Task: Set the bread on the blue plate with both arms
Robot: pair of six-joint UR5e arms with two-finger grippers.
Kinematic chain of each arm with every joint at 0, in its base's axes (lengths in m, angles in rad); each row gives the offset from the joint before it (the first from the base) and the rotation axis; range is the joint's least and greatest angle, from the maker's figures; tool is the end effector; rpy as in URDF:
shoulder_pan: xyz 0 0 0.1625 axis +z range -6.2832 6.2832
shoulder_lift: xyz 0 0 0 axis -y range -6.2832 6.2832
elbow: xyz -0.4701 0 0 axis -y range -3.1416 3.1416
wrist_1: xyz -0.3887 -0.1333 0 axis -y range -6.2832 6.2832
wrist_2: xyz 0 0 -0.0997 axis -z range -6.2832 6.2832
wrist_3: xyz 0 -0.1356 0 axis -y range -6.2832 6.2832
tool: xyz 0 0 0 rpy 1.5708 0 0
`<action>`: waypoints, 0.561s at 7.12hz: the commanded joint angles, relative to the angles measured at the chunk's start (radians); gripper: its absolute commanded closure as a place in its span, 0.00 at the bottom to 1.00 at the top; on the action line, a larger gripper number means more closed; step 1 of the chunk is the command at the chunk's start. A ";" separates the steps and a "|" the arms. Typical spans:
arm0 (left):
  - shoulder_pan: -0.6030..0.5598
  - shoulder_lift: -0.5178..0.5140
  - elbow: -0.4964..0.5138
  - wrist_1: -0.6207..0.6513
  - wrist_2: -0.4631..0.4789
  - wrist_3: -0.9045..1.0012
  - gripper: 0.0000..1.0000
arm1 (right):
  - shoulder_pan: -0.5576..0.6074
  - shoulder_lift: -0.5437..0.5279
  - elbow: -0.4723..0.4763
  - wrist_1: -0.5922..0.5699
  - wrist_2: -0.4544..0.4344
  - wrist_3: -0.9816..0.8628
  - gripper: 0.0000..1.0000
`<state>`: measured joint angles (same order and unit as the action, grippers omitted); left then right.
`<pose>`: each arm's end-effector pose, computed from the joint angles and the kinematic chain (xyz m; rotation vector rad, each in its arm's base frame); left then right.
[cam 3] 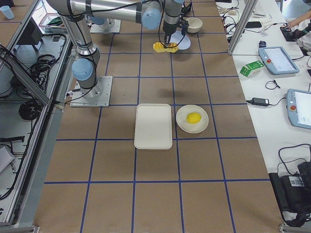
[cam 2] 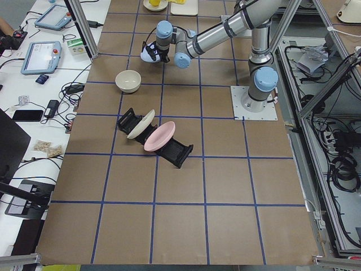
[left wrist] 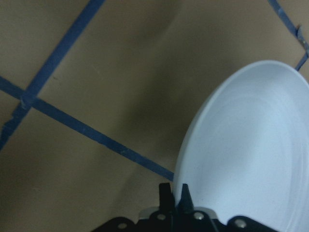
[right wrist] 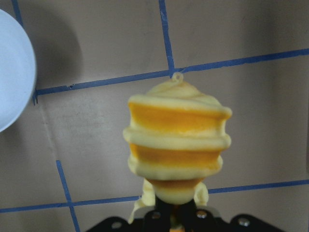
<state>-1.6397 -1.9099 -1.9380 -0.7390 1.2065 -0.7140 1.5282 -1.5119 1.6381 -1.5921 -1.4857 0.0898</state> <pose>-0.2202 -0.5530 0.2403 0.8438 -2.6255 -0.0336 0.1235 -0.5040 0.4381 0.2089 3.0476 0.1634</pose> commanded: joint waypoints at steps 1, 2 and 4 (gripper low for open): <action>-0.057 -0.050 -0.002 0.012 0.002 -0.025 1.00 | 0.021 0.070 -0.004 -0.099 0.001 0.013 1.00; -0.060 -0.064 -0.001 0.012 0.002 -0.025 1.00 | 0.041 0.096 0.002 -0.150 -0.001 0.016 1.00; -0.061 -0.072 0.005 0.015 0.002 -0.059 0.00 | 0.094 0.175 -0.001 -0.248 -0.001 0.018 1.00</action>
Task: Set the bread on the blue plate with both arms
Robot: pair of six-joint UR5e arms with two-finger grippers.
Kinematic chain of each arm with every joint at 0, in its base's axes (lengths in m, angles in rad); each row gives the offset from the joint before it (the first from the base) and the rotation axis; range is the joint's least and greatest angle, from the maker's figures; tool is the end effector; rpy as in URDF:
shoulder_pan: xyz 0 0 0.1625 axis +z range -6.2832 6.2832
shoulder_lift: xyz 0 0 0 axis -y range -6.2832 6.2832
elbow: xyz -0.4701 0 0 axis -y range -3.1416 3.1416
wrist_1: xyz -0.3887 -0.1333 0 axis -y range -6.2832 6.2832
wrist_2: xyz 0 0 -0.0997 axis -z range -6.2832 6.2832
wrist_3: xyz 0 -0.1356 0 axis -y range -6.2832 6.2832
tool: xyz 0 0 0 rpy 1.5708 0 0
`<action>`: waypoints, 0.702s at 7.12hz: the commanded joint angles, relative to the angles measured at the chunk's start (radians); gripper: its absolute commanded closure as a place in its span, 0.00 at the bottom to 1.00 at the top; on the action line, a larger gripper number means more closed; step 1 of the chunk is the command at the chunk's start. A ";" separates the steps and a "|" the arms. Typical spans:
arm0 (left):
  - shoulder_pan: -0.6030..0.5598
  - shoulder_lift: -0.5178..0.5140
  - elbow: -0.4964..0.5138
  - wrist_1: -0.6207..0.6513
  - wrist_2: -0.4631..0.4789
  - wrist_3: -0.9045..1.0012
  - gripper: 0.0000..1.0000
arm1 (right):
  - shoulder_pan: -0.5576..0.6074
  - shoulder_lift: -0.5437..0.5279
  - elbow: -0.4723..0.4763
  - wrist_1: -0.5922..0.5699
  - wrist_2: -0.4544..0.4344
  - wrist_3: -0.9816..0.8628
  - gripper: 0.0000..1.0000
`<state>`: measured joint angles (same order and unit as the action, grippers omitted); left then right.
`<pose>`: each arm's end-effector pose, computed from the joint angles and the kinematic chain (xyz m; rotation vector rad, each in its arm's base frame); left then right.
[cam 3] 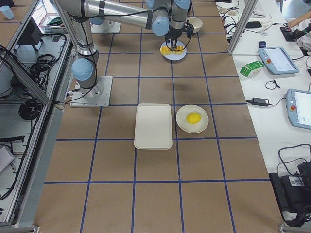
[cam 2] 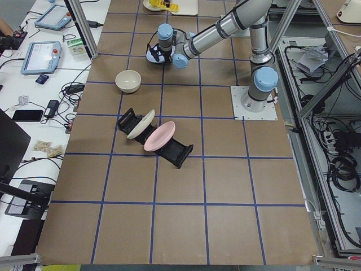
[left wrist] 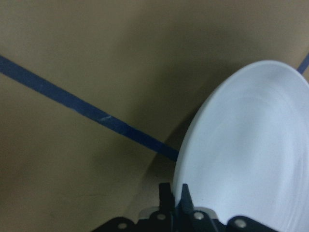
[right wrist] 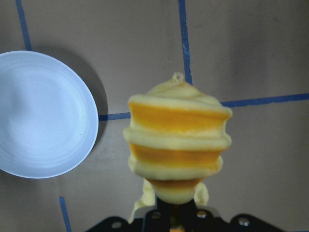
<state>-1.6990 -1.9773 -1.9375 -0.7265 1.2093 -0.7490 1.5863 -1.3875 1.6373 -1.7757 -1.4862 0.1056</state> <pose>-0.2530 -0.5446 0.2034 0.8325 -2.6544 -0.1263 0.1534 -0.5535 0.3892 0.1407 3.0557 0.0764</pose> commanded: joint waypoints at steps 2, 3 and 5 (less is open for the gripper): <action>0.005 0.032 0.038 0.028 0.006 -0.016 0.00 | 0.073 0.106 -0.008 -0.146 0.001 0.003 1.00; 0.012 0.055 0.083 0.054 0.060 -0.004 0.00 | 0.092 0.138 -0.010 -0.203 0.001 0.005 1.00; 0.053 0.113 0.210 -0.203 0.129 0.226 0.00 | 0.151 0.200 -0.013 -0.270 0.000 0.089 1.00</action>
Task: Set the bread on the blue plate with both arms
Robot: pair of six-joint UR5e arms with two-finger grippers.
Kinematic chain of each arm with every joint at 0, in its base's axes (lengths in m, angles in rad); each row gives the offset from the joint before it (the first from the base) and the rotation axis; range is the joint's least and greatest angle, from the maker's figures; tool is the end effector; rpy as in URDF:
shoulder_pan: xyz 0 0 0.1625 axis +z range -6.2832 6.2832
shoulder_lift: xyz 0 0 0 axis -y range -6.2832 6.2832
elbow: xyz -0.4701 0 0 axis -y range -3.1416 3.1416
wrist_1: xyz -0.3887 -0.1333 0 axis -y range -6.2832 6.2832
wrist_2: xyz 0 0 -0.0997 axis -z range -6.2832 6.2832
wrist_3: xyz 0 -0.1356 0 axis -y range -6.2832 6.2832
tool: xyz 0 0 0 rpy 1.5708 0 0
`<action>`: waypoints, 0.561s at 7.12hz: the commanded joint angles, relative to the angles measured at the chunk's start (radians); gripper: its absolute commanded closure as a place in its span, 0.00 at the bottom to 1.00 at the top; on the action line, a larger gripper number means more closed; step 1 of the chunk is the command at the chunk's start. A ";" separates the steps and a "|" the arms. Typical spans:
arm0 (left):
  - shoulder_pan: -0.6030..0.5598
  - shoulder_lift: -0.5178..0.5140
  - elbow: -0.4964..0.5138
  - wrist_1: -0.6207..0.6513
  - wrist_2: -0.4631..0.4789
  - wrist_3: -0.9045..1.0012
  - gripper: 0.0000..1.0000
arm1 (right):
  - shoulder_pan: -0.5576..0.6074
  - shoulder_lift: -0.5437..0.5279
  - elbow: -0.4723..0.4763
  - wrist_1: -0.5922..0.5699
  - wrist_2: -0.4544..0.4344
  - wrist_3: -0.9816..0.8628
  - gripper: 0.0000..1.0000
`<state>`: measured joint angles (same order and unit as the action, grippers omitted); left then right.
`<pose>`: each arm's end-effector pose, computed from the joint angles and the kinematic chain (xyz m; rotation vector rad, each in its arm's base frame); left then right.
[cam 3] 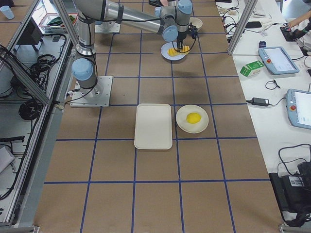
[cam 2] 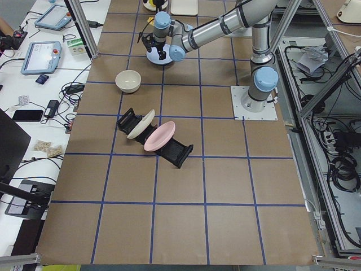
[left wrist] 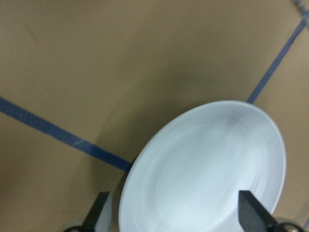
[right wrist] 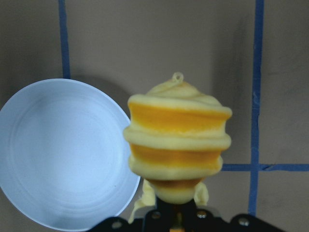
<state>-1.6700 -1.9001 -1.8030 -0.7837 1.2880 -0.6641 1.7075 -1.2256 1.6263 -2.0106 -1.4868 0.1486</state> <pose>-0.2304 -0.5874 0.2958 0.7351 -2.6947 0.1455 0.2281 -0.5964 0.3221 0.0156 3.0526 -0.0409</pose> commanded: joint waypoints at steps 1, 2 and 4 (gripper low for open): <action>0.026 0.074 0.152 -0.286 0.168 0.238 0.00 | 0.062 0.063 -0.017 -0.068 0.002 0.081 1.00; 0.030 0.101 0.230 -0.437 0.183 0.260 0.00 | 0.117 0.102 -0.043 -0.071 0.002 0.145 1.00; 0.030 0.140 0.374 -0.654 0.273 0.371 0.00 | 0.193 0.152 -0.060 -0.080 0.000 0.224 1.00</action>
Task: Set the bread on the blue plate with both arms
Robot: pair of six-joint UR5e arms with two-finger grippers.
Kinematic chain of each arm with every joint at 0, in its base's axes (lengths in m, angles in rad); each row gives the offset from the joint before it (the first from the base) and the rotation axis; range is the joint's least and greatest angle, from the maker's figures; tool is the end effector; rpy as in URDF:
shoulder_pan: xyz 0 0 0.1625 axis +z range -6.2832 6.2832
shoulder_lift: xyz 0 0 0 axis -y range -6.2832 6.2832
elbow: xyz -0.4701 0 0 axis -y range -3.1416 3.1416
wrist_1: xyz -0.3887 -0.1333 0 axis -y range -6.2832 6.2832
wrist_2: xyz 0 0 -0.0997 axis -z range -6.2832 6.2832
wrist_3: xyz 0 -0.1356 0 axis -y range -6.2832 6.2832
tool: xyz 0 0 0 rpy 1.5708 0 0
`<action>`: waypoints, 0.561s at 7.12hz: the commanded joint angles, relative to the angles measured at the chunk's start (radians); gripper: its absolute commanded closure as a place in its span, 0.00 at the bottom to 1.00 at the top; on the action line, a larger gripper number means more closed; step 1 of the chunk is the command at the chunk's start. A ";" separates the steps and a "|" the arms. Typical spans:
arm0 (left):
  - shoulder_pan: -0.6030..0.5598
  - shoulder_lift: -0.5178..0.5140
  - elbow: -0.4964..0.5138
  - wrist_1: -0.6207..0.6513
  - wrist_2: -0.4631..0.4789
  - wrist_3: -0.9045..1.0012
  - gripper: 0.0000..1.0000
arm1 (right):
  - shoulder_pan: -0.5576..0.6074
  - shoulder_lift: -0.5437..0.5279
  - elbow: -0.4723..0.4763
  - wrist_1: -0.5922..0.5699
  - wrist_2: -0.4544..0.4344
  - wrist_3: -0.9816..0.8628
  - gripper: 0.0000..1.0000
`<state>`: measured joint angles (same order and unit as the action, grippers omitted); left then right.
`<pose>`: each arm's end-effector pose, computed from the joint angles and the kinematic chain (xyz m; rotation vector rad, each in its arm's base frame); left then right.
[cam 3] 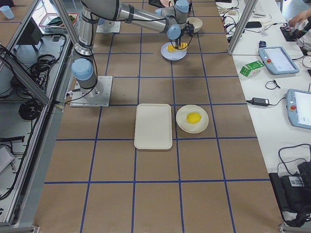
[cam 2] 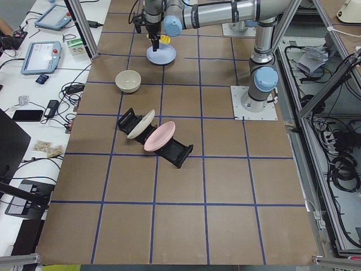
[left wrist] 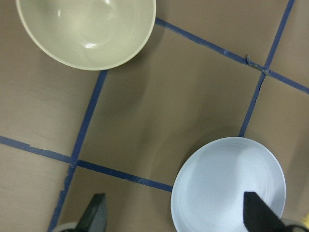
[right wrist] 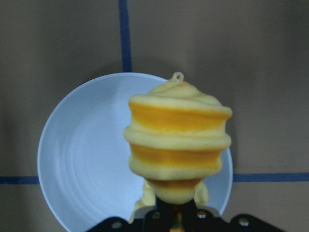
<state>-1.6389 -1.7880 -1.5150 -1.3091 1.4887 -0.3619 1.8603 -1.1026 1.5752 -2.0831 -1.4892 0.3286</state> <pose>-0.1848 -0.5865 0.4346 0.4384 -3.0058 0.1223 0.3277 -0.5944 0.2740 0.0572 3.0512 -0.0198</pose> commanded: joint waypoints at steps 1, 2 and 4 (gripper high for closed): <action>-0.001 0.056 0.093 -0.183 0.117 0.076 0.00 | 0.046 0.043 -0.004 0.001 0.003 0.067 1.00; 0.001 0.074 0.093 -0.220 0.114 0.077 0.00 | 0.056 0.041 -0.001 0.008 0.000 0.078 1.00; -0.009 0.078 0.113 -0.229 0.119 0.075 0.00 | 0.063 0.047 -0.003 -0.005 -0.003 0.073 0.22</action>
<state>-1.6412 -1.7158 -1.4109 -1.5250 1.6006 -0.2878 1.9192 -1.0589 1.5722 -2.0839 -1.4918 0.4026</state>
